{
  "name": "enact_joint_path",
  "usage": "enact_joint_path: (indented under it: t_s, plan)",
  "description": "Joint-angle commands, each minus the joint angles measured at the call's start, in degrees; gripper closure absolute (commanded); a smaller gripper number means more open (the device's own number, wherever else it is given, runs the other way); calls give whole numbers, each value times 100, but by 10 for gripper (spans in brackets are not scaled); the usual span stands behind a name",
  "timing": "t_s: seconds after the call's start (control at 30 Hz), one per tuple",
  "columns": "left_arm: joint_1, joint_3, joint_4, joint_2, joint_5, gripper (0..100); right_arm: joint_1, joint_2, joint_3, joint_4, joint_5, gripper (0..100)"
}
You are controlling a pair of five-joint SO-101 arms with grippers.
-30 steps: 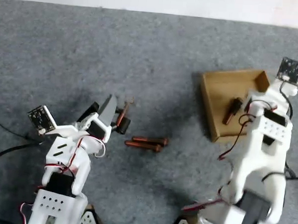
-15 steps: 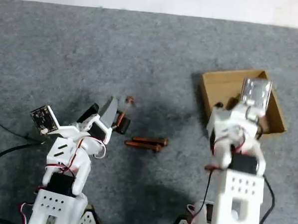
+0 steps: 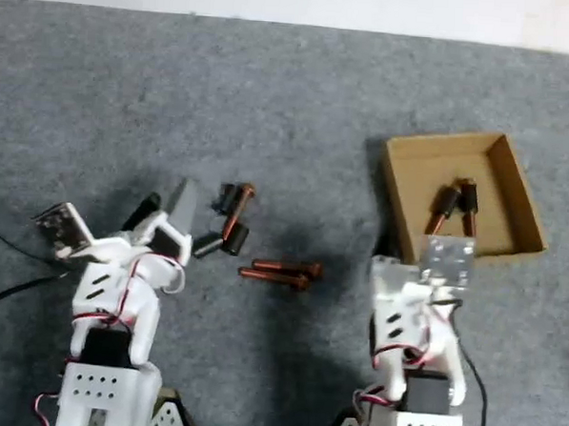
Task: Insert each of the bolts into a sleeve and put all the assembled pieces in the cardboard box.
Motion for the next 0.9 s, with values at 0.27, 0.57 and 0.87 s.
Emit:
enact_joint_path:
  t_s: [0.27,0.57,0.87]
  plan:
    - [-435,-330,-105,-66,53,769,-2264,198,171,40,853,714]
    - [-453,-330,-105,-66,62,769,-3459,505,-980,330,193,714]
    - [-453,-330,-105,-66,62,769,-3556,4312,-2299,-1103,-316,714]
